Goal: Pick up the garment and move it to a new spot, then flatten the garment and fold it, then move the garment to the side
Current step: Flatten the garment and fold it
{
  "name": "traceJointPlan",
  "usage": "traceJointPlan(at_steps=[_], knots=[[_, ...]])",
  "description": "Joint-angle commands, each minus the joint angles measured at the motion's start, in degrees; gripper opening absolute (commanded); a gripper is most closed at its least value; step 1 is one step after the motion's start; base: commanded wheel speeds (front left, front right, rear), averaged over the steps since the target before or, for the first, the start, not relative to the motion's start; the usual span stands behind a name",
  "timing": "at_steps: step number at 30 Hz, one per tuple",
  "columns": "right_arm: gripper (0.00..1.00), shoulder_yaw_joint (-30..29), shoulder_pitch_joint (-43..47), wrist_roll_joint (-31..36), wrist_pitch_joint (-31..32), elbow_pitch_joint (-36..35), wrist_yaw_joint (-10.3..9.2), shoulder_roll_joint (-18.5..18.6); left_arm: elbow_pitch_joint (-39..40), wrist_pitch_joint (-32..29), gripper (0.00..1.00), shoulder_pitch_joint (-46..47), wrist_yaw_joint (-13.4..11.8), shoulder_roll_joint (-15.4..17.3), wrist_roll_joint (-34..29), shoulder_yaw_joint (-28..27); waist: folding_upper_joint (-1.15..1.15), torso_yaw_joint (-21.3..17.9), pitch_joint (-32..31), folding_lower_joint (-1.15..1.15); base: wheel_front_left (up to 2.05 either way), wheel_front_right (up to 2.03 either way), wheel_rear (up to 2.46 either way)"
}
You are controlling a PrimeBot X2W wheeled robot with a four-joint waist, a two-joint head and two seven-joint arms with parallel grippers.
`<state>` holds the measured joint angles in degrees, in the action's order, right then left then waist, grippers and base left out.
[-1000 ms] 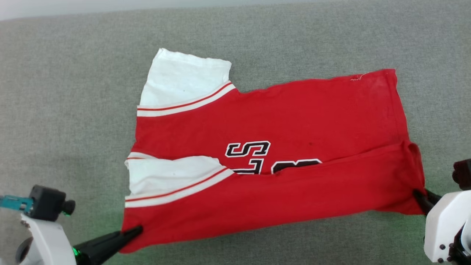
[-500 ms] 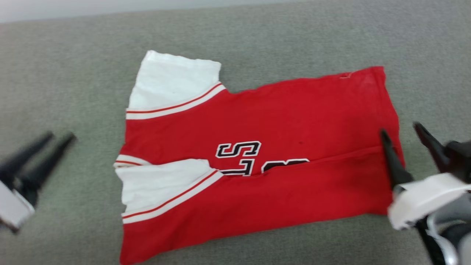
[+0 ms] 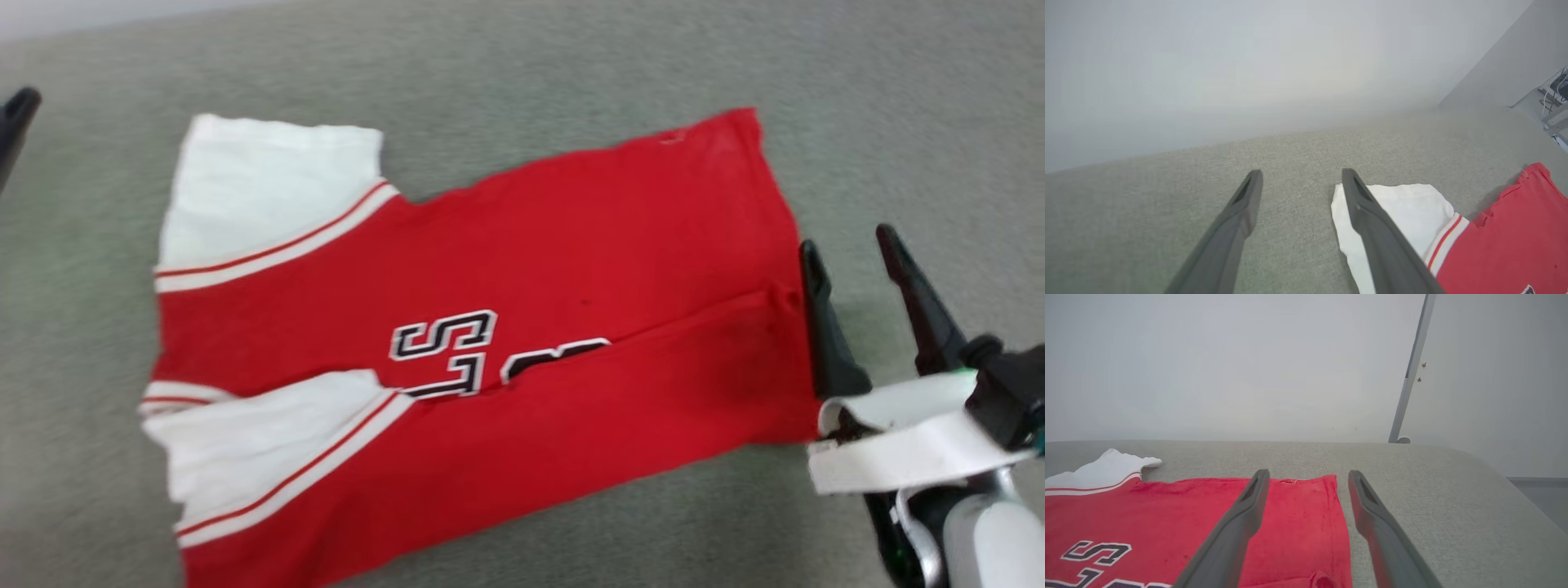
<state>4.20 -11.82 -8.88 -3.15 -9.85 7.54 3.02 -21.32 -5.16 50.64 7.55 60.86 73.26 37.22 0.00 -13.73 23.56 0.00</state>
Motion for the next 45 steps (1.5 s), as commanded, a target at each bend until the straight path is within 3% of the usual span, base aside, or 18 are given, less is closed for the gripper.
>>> traceJointPlan(at_steps=[1, 4, 12, 20, 22, 24, 25, 31, 37, 45], knots=[[1.00, 0.39, 1.14, -0.06, -0.68, -0.19, -0.12, -0.20, -0.88, -1.26, 1.00, 1.55, -0.15, -0.43, -0.39, 0.55, 0.00, -3.68, 2.46, 0.00, 0.00, 0.00, 0.00], [1.00, 1.61, 2.15, -0.55, -1.93, -0.95, -0.12, -0.20, -2.56, -7.08, 1.00, 5.49, -0.15, -0.44, 0.32, 2.65, 0.00, -5.91, 3.59, 0.00, 0.00, 0.00, 0.00], [1.00, 4.60, 5.08, -0.88, -2.45, -3.05, -0.12, -0.20, -2.81, -27.73, 1.00, 10.87, -0.15, 3.95, 4.71, 9.23, 0.00, -10.13, 5.66, 0.00, 0.00, 0.00, 0.00], [1.00, 5.35, 6.01, -1.05, -2.82, -3.40, -0.12, -0.19, -0.98, -35.06, 1.00, 12.01, -0.15, 5.76, 7.38, 12.42, 0.00, -10.92, 7.03, 0.00, 0.00, 0.00, 0.00], [1.00, 5.40, 5.58, -1.10, -2.50, -3.30, -0.12, -0.20, -0.32, -34.99, 0.64, 12.10, -0.15, 5.81, 7.50, 13.09, 0.00, -10.71, 7.26, 0.00, 0.00, 0.00, 0.00], [1.00, 5.49, 4.84, -0.93, -1.93, -3.28, -0.12, -0.20, 0.42, -34.71, 0.37, 12.09, -0.14, 5.61, 7.74, 13.61, 0.00, -10.37, 7.52, 0.00, 0.00, 0.00, 0.00], [1.00, 5.62, 4.32, -0.71, -1.54, -3.33, -0.12, -0.20, 0.98, -34.72, 0.00, 12.09, -0.14, 5.37, 8.22, 13.82, 0.00, -10.15, 7.64, 0.00, 0.00, 0.00, 0.00], [1.00, 6.82, -2.03, 1.46, 7.08, -3.15, -0.12, -0.18, 3.53, -33.79, 0.00, 13.26, -0.14, 5.41, 9.22, 14.46, 0.00, -8.51, 8.55, 0.00, 0.00, 0.00, 0.00], [1.00, 7.32, -16.55, 4.72, 26.49, 1.87, -0.12, -0.21, 6.21, -33.01, 0.00, 15.80, -0.14, 4.58, 9.76, 14.90, 0.00, -5.56, 10.27, 0.00, 0.00, 0.00, 0.00], [1.00, 0.55, -33.54, 4.34, 47.36, 12.75, -0.12, -0.15, 10.70, -31.04, 0.00, 18.78, -0.14, 3.39, 9.33, 16.73, 0.00, -0.58, 12.89, 0.00, 0.00, 0.00, 0.00]])
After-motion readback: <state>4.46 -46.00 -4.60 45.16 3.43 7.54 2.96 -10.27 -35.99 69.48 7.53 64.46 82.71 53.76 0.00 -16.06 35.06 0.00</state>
